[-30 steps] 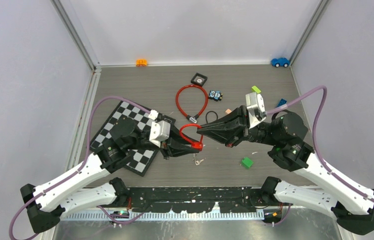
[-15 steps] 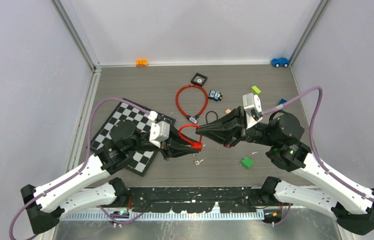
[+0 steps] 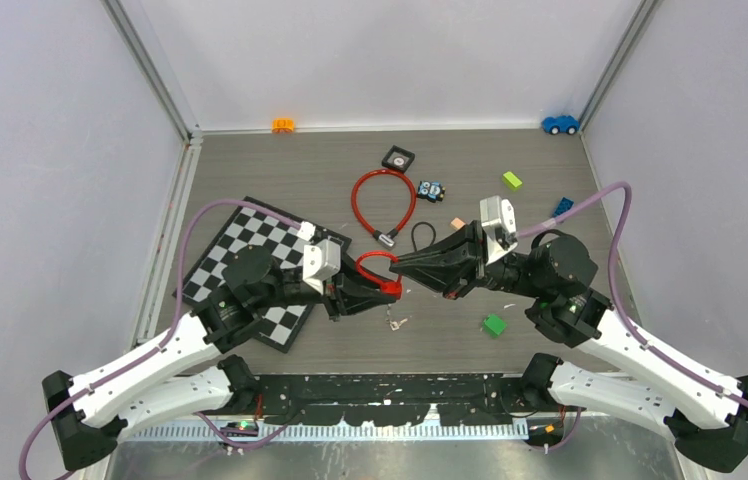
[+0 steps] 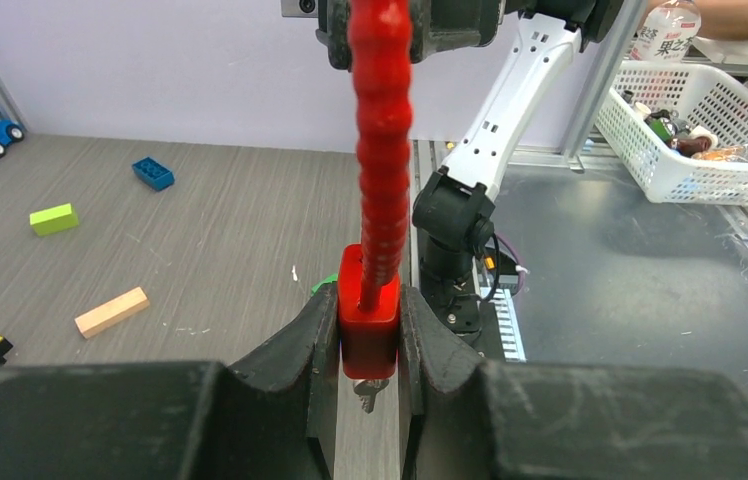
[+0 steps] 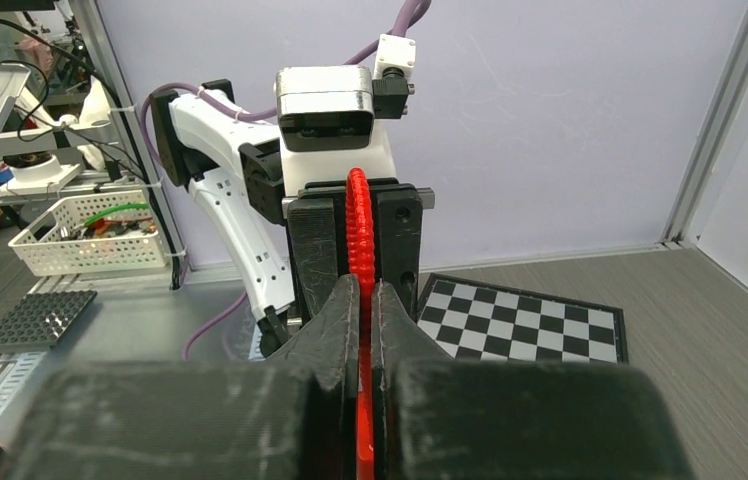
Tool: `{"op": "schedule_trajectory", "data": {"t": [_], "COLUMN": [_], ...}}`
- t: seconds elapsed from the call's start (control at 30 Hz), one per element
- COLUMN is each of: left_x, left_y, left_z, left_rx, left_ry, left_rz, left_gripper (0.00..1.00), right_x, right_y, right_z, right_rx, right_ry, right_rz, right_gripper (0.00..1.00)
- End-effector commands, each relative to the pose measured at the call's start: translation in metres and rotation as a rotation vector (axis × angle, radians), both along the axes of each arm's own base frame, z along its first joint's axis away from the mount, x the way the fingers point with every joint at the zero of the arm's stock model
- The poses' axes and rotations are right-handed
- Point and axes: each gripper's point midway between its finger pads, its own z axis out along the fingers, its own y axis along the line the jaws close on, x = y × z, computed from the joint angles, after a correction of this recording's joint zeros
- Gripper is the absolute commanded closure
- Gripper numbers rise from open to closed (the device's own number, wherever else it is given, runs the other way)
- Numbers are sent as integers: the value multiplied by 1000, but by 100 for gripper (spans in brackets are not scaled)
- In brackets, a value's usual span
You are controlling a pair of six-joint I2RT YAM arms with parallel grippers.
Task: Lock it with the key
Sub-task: Lock the lock.
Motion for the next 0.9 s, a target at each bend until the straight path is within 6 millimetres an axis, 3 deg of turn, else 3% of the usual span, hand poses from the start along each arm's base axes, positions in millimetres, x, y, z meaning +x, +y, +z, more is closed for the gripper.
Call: {"op": "schedule_trajectory", "data": {"t": [0.0, 0.2, 0.37, 0.63, 0.87], "left_x": [-2, 3, 7, 9, 10], "left_y": [11, 16, 17, 15, 18], "left_z": [76, 80, 72, 59, 50], "left_rx": [-242, -262, -252, -246, -235], "left_ry": [-142, -146, -134, -105, -92], "left_rz": [35, 75, 103, 104, 123], "left_gripper": [100, 100, 100, 100, 100], "right_x": [2, 2, 7, 15, 18], "right_y": [13, 14, 12, 12, 8], "right_z": [-57, -73, -70, -55, -46], "right_rx": [-152, -179, -164, -137, -130], "right_ry": [95, 118, 123, 69, 31], "right_rz": [30, 35, 4, -35, -70], "right_gripper": [99, 99, 99, 80, 73]}}
